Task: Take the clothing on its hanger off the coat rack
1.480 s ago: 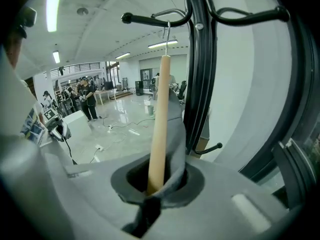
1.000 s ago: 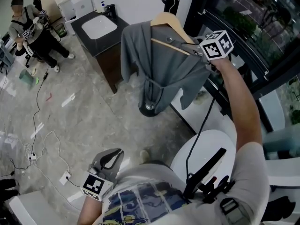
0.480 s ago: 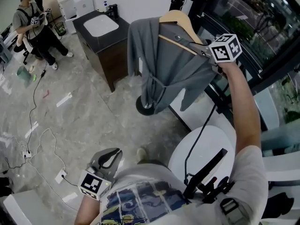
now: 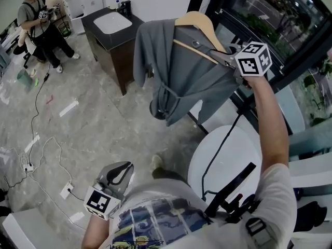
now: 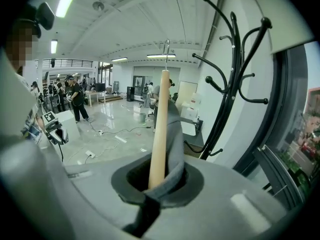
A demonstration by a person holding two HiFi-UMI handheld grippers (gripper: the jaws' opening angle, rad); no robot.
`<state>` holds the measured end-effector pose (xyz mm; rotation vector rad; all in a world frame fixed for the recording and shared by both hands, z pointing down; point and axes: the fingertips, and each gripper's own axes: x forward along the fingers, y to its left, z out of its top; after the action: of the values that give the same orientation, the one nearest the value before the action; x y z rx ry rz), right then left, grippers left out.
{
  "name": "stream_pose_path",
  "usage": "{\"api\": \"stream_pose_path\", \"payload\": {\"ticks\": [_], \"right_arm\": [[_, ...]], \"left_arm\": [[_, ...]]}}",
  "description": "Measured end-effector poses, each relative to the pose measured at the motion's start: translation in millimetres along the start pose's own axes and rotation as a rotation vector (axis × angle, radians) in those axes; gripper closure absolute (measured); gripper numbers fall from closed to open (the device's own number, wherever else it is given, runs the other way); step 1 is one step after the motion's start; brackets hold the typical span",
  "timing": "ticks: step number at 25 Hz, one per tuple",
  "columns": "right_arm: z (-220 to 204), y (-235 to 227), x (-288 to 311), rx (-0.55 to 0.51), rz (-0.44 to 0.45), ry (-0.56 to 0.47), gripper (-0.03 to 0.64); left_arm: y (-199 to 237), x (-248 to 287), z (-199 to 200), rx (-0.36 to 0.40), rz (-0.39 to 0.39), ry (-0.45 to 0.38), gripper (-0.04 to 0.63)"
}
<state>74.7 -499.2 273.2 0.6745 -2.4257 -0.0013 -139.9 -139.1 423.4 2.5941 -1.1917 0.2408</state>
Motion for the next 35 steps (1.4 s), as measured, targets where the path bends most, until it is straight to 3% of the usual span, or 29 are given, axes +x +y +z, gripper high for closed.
{"api": "stream_pose_path", "payload": {"ticks": [14,20,29,35], "right_arm": [[0,160,-26,-0.044,0.067,-0.034,0.611],[-4,263,-39,-0.084,0.094,-0.078,0.611],[9,296,-59,-0.120,0.182,-0.092,0.611],[5,326,-67,-0.138,0.196,-0.092,0.611]], "left_arm": [[-36,-76,-36,0.000,-0.008,-0.014,0.565],[-55,-119,-76,0.026,-0.030,-0.028,0.565],[-69,-111,-44,0.036,-0.023,-0.037,0.565],[-74,-122,-47,0.027,-0.016,-0.043,0.565]]}}
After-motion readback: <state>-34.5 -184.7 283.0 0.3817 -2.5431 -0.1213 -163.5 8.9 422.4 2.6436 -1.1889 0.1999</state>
